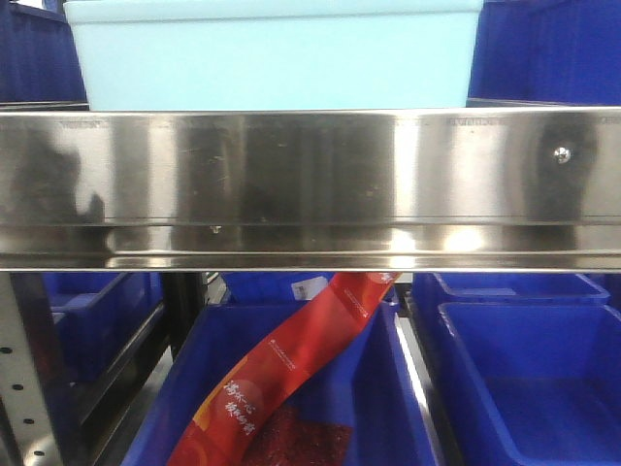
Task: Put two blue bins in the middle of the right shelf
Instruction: 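Lower the bin onto the roller shelf and open both grippers, then withdraw both open grippers from the placed bin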
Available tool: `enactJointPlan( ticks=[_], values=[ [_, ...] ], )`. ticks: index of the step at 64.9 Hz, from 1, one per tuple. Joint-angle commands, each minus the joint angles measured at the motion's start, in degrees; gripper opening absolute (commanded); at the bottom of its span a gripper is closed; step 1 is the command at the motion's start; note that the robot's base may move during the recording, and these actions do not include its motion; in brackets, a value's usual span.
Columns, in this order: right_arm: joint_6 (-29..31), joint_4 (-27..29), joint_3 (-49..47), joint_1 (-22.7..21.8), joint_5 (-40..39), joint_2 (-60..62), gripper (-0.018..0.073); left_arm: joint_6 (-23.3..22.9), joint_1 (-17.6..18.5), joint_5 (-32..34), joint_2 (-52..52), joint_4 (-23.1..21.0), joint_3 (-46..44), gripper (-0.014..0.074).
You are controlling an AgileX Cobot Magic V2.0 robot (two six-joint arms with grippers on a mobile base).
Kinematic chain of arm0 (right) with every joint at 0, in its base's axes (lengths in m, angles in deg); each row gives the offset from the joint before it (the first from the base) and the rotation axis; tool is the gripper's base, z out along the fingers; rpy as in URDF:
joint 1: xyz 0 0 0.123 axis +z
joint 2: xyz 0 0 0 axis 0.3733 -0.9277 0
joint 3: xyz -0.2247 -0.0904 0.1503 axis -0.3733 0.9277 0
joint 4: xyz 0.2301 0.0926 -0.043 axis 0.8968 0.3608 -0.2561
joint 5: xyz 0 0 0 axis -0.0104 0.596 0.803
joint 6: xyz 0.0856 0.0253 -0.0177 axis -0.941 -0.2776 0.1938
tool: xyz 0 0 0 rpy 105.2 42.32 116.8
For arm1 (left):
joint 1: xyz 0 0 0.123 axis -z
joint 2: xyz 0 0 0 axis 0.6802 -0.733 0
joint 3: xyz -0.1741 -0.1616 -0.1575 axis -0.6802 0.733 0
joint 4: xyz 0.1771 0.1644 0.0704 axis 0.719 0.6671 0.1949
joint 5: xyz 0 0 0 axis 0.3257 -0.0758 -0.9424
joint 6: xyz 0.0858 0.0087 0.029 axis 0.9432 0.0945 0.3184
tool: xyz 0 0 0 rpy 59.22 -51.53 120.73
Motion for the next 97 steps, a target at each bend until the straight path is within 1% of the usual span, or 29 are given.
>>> enactJointPlan(
  ticks=[1,10,19,27,32,38,77,81,83,85,88,91,95,97],
  values=[
    [-0.17,-0.5,0.18,-0.34,-1.29,0.14,-0.0162,-0.42,-0.11,1.46,0.3,-0.34,-0.11,-0.0111],
    [-0.17,-0.5,0.18,-0.34,-1.29,0.14,-0.0162,-0.42,-0.11,1.31,0.3,-0.2,-0.11,-0.0111],
    [-0.17,-0.5,0.18,-0.34,-1.51,0.14,-0.0162,-0.42,0.0,0.72,0.3,3.39,-0.11,-0.0111],
    [-0.17,-0.5,0.18,-0.34,-1.51,0.14,-0.0162,-0.42,0.0,-1.5,0.3,6.2,-0.11,-0.0111],
    [-0.17,-0.5,0.18,-0.34,-1.51,0.14,-0.0162,-0.42,0.0,-2.99,0.3,6.2,-0.11,-0.0111],
    [-0.17,-0.5,0.18,-0.34,-1.51,0.14,-0.0162,-0.42,0.0,-3.1,0.3,4.37,-0.11,-0.0111],
    [-0.17,-0.5,0.18,-0.34,-1.61,0.14,-0.0162,-0.42,0.0,-2.58,0.3,4.44,-0.11,-0.0111],
    [-0.17,0.59,0.18,-0.34,-2.94,0.14,-0.0162,-0.42,0.0,-2.58,0.3,4.44,-0.11,-0.0111],
    [0.66,1.46,0.18,-0.34,-2.96,0.14,-0.0162,-0.42,0.0,-2.58,0.3,4.44,-0.11,-0.0111],
    [2.7,2.24,0.18,-0.61,-2.64,0.14,-0.0162,-0.42,0.0,-2.58,0.3,4.44,-0.11,-0.0111],
    [5.33,4.6,0.18,-1.87,-1.0,0.14,-0.0162,-0.42,0.0,-2.58,0.3,4.44,-0.11,-0.0111],
    [9.1,8.72,0.79,-4.51,-0.42,0.14,-0.0162,-0.42,0.0,-2.58,0.3,4.44,-0.11,-0.0111],
    [14.46,13.63,2.13,-8.64,-2.33,0.14,-0.0162,-0.42,0.0,-2.58,0.3,4.44,-0.11,-0.0111],
    [17.87,17.04,3.2,-11.15,-3.92,0.14,-0.0162,-0.42,0.0,-2.58,0.3,4.44,-0.11,-0.0111]
  ],
)
